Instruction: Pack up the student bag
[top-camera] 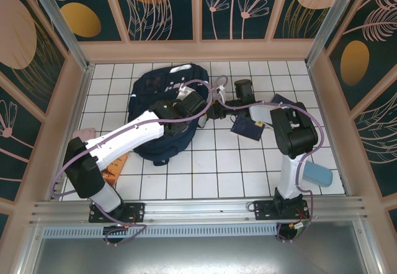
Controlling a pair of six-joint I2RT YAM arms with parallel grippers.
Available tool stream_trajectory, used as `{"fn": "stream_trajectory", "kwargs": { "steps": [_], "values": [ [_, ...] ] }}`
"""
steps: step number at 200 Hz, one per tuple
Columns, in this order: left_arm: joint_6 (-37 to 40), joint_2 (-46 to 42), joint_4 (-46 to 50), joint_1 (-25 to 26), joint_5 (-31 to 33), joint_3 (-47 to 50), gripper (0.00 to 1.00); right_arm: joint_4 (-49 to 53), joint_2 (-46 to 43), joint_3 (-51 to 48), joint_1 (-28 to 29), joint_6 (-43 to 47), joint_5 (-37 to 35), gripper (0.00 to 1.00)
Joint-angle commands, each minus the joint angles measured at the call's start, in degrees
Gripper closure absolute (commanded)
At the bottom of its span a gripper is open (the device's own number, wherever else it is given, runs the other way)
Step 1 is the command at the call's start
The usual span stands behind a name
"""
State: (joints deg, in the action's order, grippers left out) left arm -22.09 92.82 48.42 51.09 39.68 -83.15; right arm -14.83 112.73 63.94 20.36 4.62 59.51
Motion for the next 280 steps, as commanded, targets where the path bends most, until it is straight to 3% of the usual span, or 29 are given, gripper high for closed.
{"fn": "stream_trajectory", "kwargs": {
  "steps": [1, 69, 114, 152, 169, 188, 236, 280],
  "values": [
    [-0.6, -2.6, -0.9, -0.3, 4.9, -3.2, 1.00, 0.9, 1.4, 2.0, 0.5, 2.3, 1.8, 0.62],
    [-0.9, -2.6, -0.7, -0.3, 5.1, -3.2, 1.00, 3.1, 1.5, 2.1, 1.0, 5.2, 0.0, 0.74],
    [-0.9, -2.4, -0.9, -0.4, 5.1, -3.2, 1.00, 1.8, 2.3, 3.6, 0.9, 2.7, 1.7, 0.63],
    [-1.2, -2.2, -1.1, -0.5, 4.7, -3.1, 1.00, 2.0, 1.1, 2.6, 1.2, 3.0, 1.7, 0.78],
    [-1.2, -1.9, -1.6, -0.4, 4.4, -3.0, 1.00, 2.6, -0.8, 0.5, 1.2, 3.9, 0.8, 0.89],
    [-1.1, -1.4, -2.2, -0.4, 4.2, -3.1, 1.00, 3.3, -3.9, -2.5, 1.2, 4.7, -1.3, 0.95],
    [-2.1, 0.6, -4.9, -0.5, 2.0, -3.6, 1.00, 0.9, -15.5, -14.2, 1.9, 2.8, -10.0, 0.96],
    [-3.2, 3.5, -10.3, -0.5, -3.9, -5.1, 1.00, -1.1, -26.2, -23.0, 7.9, -1.1, -19.6, 0.96]
  ]
}}
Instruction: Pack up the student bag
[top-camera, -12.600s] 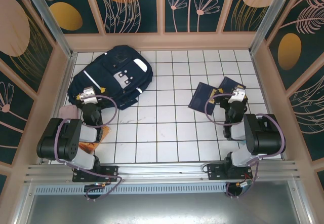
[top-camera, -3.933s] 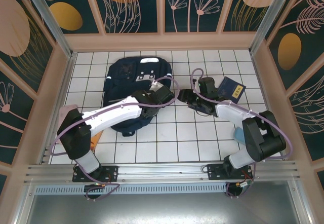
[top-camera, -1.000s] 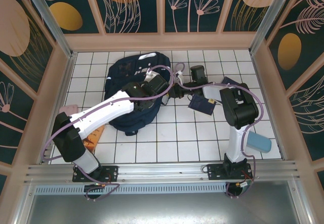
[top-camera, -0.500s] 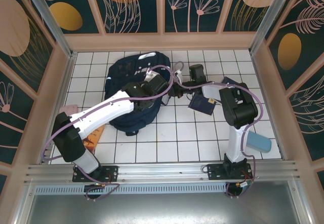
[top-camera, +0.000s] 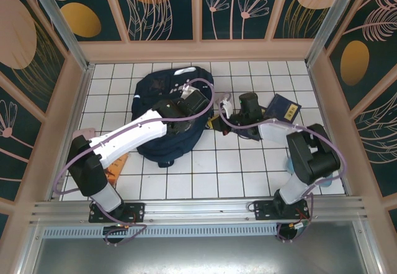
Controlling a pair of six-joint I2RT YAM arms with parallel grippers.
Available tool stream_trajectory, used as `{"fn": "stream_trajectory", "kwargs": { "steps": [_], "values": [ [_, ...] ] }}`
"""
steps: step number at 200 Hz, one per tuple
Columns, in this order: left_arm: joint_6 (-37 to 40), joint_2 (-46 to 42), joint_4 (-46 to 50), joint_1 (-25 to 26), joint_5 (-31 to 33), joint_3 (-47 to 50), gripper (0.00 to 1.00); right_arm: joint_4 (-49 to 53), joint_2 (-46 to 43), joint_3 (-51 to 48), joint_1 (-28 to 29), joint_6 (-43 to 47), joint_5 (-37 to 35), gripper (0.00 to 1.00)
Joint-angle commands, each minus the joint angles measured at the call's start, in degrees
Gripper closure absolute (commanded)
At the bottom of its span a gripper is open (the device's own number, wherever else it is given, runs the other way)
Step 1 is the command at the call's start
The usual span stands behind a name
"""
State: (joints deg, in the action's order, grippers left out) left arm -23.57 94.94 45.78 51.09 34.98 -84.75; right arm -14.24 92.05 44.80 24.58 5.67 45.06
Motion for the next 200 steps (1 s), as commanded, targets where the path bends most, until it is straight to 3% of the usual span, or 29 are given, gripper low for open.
{"fn": "stream_trajectory", "kwargs": {
  "steps": [1, 48, 81, 100, 118, 137, 167, 200],
  "values": [
    [-1.8, 1.5, -7.8, -0.5, 0.6, -3.6, 1.00, -1.8, -5.7, -4.0, 3.8, -2.3, -5.4, 0.96],
    [-2.6, 6.6, -12.4, -0.7, -5.9, -8.1, 1.00, -7.2, -16.4, -13.5, 12.2, -8.9, -13.0, 0.97],
    [-3.6, 8.7, -15.5, -1.9, -13.0, -9.7, 1.00, -8.6, -20.6, -17.1, 12.6, -12.3, -18.1, 0.98],
    [-3.3, 9.0, -17.0, -3.1, -18.9, -9.8, 0.90, -6.8, -22.1, -16.4, 10.2, -14.1, -20.4, 0.99],
    [-2.9, 8.8, -16.1, -3.9, -21.2, -9.5, 0.62, -5.8, -23.2, -15.6, 7.3, -15.5, -20.8, 0.99],
    [-1.0, 7.1, -15.4, -4.5, -20.2, -7.5, 0.50, -5.7, -23.4, -15.0, 3.7, -17.6, -19.7, 0.99],
    [5.2, 3.6, -15.8, -4.6, -21.7, -0.7, 0.42, -5.4, -22.2, -14.3, 0.2, -19.0, -18.5, 0.99],
    [10.9, -0.1, -15.9, -4.6, -19.0, 5.5, 0.43, -4.5, -21.0, -13.5, -0.3, -17.8, -18.4, 0.99]
  ]
}}
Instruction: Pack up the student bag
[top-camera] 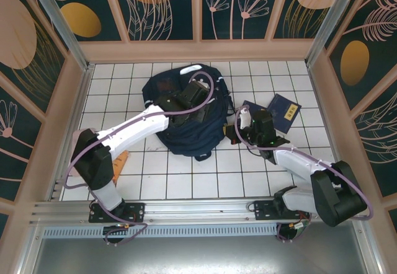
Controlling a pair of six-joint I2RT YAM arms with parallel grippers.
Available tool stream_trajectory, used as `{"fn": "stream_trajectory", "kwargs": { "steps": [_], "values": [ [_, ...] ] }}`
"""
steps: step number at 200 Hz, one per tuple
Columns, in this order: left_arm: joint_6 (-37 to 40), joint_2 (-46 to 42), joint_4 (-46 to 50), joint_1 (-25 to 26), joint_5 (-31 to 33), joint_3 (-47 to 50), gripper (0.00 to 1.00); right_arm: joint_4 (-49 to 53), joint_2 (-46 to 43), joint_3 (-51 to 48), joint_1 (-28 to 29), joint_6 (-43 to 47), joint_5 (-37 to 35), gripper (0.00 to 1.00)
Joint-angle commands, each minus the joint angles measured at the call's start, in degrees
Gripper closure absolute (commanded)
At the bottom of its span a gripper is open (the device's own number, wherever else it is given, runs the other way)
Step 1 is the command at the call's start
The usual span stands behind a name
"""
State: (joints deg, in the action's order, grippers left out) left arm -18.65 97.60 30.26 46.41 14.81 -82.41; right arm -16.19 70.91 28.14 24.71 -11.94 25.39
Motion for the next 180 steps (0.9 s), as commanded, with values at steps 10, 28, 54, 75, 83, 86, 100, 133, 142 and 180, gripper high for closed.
{"fn": "stream_trajectory", "kwargs": {
  "steps": [10, 28, 54, 75, 83, 86, 100, 133, 142, 180],
  "values": [
    [7.9, -2.9, -0.5, 0.0, 1.2, 4.1, 0.45, -2.3, 0.3, 3.4, -0.5, 0.0, 1.2, 0.99],
    [11.7, -2.5, -0.7, 0.0, -0.7, 5.1, 0.46, -1.8, 0.5, 3.8, -0.7, 0.2, 1.2, 0.99],
    [17.7, -1.8, -0.3, -0.2, -4.6, 5.7, 0.41, -1.4, 0.5, 4.2, -0.9, 0.5, 2.0, 0.99],
    [18.7, -0.3, 0.6, -0.6, -5.7, 5.1, 0.42, -1.5, 0.5, 4.3, -0.9, 0.4, 2.4, 0.99],
    [18.7, 0.3, 0.8, -0.5, -5.4, 5.1, 0.43, -1.6, 0.5, 4.3, -0.9, 0.4, 2.5, 0.99],
    [18.6, 0.2, 0.9, -0.5, -5.1, 5.1, 0.43, -1.7, 0.6, 4.2, -0.9, 0.4, 2.5, 0.99],
    [18.1, 2.8, 1.0, -0.6, -3.0, 5.2, 0.52, -2.0, 0.5, 4.0, -0.9, 0.1, 2.7, 0.99],
    [17.3, 5.8, 1.0, -0.5, -1.3, 3.7, 0.61, -2.0, 0.5, 3.9, -0.9, 0.1, 2.7, 0.99],
    [17.4, 6.4, 0.9, -0.5, -1.1, 3.3, 0.62, -1.9, 0.4, 3.9, -0.9, 0.3, 2.7, 0.99],
    [17.9, 9.2, 1.3, -0.5, 2.7, 1.4, 0.69, -1.7, 0.5, 3.8, -0.9, 0.2, 2.4, 0.99]
  ]
}}
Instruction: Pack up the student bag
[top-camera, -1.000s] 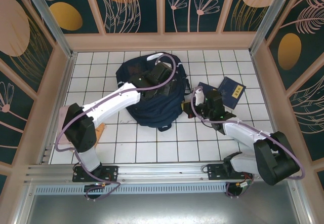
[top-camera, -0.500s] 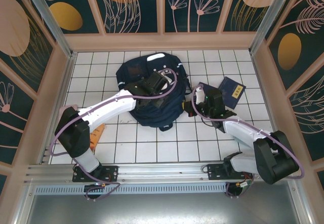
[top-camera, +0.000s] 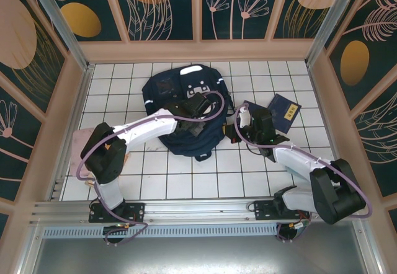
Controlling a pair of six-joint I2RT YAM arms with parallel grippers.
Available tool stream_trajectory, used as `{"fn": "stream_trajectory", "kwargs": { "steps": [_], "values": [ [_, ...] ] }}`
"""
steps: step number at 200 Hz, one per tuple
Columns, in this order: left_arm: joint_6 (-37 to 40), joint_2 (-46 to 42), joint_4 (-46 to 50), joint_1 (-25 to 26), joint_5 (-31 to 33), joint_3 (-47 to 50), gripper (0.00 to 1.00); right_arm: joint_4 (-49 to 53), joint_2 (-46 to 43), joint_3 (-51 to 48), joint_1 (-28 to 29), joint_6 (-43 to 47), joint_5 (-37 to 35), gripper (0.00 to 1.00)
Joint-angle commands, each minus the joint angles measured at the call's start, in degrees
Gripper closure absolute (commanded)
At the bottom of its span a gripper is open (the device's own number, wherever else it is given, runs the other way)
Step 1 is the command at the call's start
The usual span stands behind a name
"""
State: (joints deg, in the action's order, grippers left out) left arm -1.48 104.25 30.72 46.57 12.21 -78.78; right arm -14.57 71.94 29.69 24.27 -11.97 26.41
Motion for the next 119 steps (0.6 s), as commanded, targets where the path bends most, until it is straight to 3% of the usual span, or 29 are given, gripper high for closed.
{"fn": "stream_trajectory", "kwargs": {
  "steps": [1, 62, 95, 119],
  "values": [
    [0.7, 2.6, 0.8, -0.7, 5.4, -2.3, 0.69, -3.3, -0.6, 2.2, -0.4, 0.3, 1.4, 0.99],
    [-1.6, 2.2, -0.6, -0.7, 9.4, -5.5, 1.00, 0.0, -1.3, 3.3, -0.3, 1.4, -0.9, 0.99],
    [-3.5, 0.7, -1.9, -0.7, 11.4, -6.8, 1.00, 1.7, -2.9, 2.7, -0.3, 2.7, -2.2, 0.98],
    [-3.3, -0.9, -2.3, -0.7, 11.7, -6.2, 1.00, 3.3, -1.8, 3.5, -0.4, 2.6, -1.9, 0.87]
  ]
}}
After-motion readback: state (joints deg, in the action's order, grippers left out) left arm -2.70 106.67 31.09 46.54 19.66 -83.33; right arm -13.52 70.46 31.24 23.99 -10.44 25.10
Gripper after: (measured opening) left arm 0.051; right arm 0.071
